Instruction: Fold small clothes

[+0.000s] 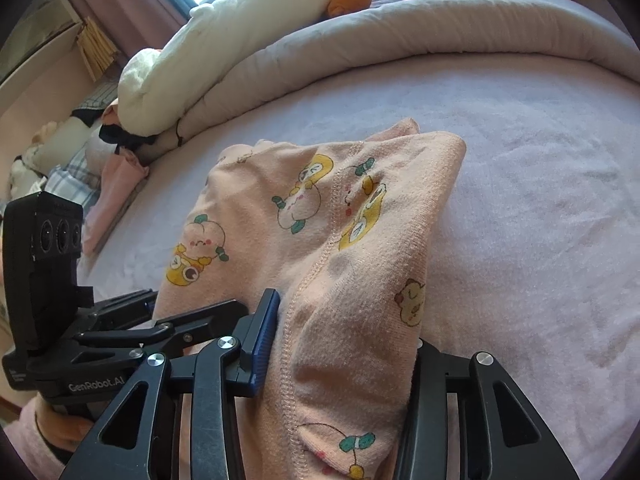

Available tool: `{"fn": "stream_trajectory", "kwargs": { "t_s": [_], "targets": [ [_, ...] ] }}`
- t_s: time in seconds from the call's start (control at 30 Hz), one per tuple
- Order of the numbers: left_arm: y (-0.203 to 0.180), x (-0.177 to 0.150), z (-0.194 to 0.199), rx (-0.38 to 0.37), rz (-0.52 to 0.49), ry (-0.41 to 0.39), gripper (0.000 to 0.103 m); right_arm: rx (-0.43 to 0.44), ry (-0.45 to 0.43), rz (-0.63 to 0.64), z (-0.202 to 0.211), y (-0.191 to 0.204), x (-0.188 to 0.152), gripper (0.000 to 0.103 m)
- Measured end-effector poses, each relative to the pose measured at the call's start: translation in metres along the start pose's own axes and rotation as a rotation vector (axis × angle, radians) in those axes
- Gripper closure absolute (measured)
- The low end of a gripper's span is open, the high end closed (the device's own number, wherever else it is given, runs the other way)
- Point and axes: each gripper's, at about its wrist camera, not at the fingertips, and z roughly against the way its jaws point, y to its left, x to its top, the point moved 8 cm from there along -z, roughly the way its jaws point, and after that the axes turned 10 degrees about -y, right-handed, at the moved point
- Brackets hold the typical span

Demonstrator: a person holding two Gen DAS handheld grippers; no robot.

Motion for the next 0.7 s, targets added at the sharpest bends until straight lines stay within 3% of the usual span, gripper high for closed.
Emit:
{"fn": "stream_trajectory", "kwargs": {
  "t_s": [0.27,0.7],
  "targets": [
    [-0.0006,-0.0007,0.0004,0.020,-0.008,-0.002,0.052,-0.045,-0.010,0.068,-0.0019,0.0082,0.0020,0.064],
    [-0.0013,-0.0005,0.0001,0.030,-0.015,-0.003,0.052,-0.044,-0.010,0.066,-0.0024,0.0090,0.0025,0.065]
  ]
}}
